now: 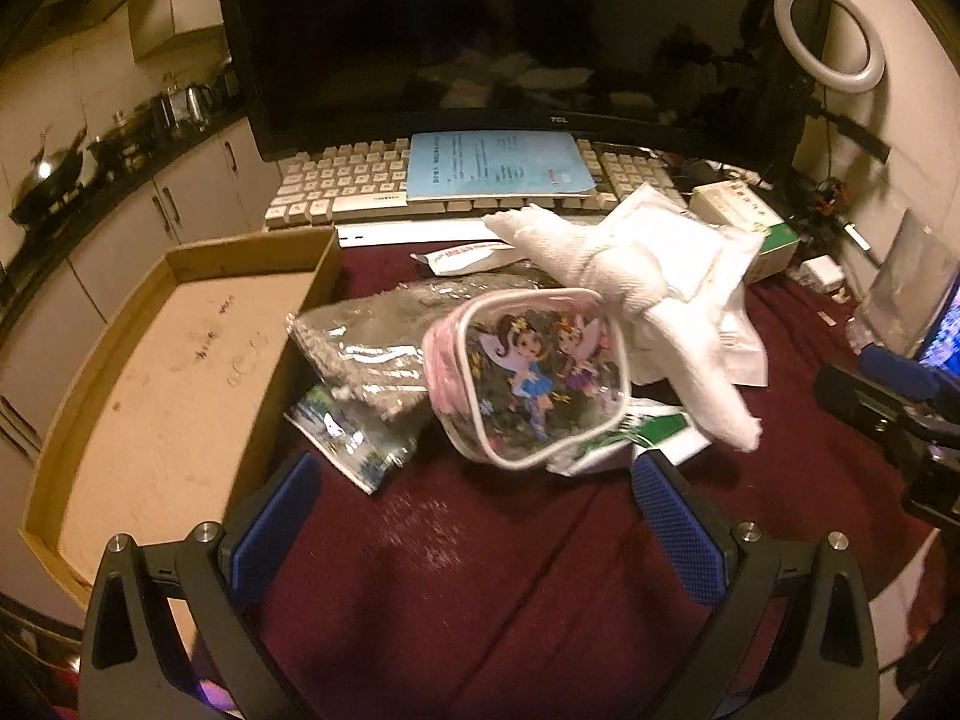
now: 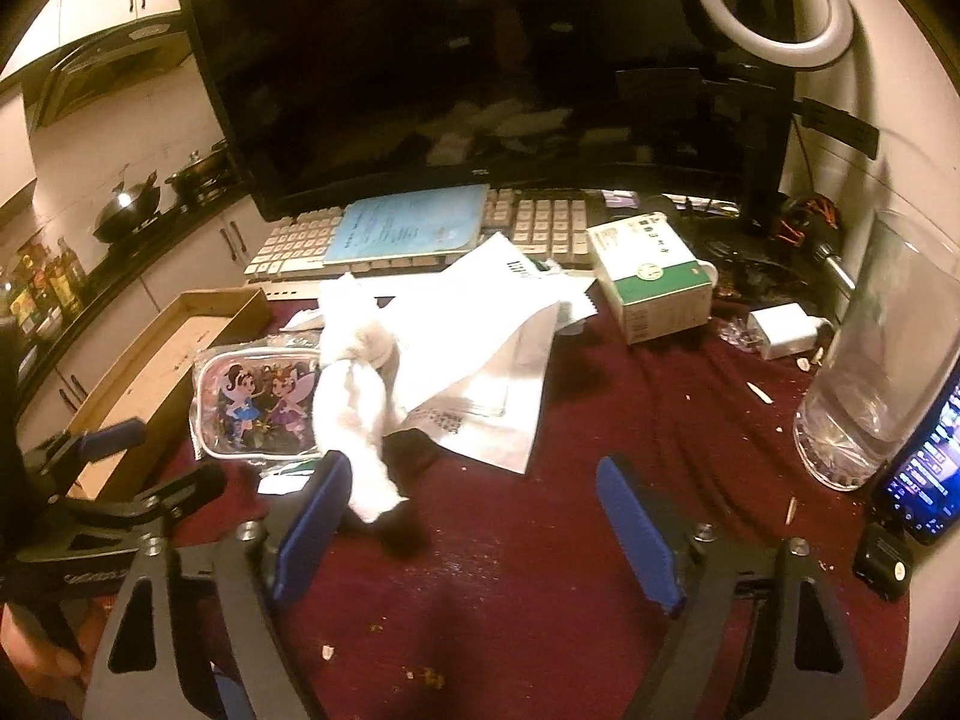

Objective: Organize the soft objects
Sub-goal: 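Reach left tool to the pink fairy pouch while right tool reaches the white towel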

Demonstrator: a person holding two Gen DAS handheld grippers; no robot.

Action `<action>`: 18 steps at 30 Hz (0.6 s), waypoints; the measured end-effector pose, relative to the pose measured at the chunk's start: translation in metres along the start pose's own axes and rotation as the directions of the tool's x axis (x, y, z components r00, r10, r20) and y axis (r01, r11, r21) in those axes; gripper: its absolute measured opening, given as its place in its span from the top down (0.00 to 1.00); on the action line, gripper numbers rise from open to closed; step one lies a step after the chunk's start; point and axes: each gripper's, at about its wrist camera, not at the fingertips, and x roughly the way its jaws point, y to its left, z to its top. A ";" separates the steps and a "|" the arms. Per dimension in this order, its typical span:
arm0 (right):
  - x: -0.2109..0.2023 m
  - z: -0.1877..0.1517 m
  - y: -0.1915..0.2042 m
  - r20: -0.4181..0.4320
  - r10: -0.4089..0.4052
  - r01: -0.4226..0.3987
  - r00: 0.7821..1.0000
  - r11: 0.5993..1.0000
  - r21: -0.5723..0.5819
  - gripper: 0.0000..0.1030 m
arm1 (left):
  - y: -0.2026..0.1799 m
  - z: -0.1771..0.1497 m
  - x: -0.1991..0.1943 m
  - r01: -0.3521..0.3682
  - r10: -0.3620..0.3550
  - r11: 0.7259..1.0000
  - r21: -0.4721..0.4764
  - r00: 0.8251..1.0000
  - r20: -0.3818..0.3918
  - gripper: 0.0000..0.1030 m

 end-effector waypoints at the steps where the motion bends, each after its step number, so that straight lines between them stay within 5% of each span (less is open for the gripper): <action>1: 0.001 0.000 0.001 -0.003 0.002 -0.002 1.000 1.000 -0.002 0.21 | 0.000 0.001 0.001 -0.001 0.001 1.000 0.005 1.000 0.001 0.00; 18: 0.056 0.038 0.053 -0.137 0.200 -0.208 0.970 0.977 -0.050 0.51 | 0.018 0.008 0.019 0.045 -0.045 0.998 -0.045 0.999 -0.010 0.00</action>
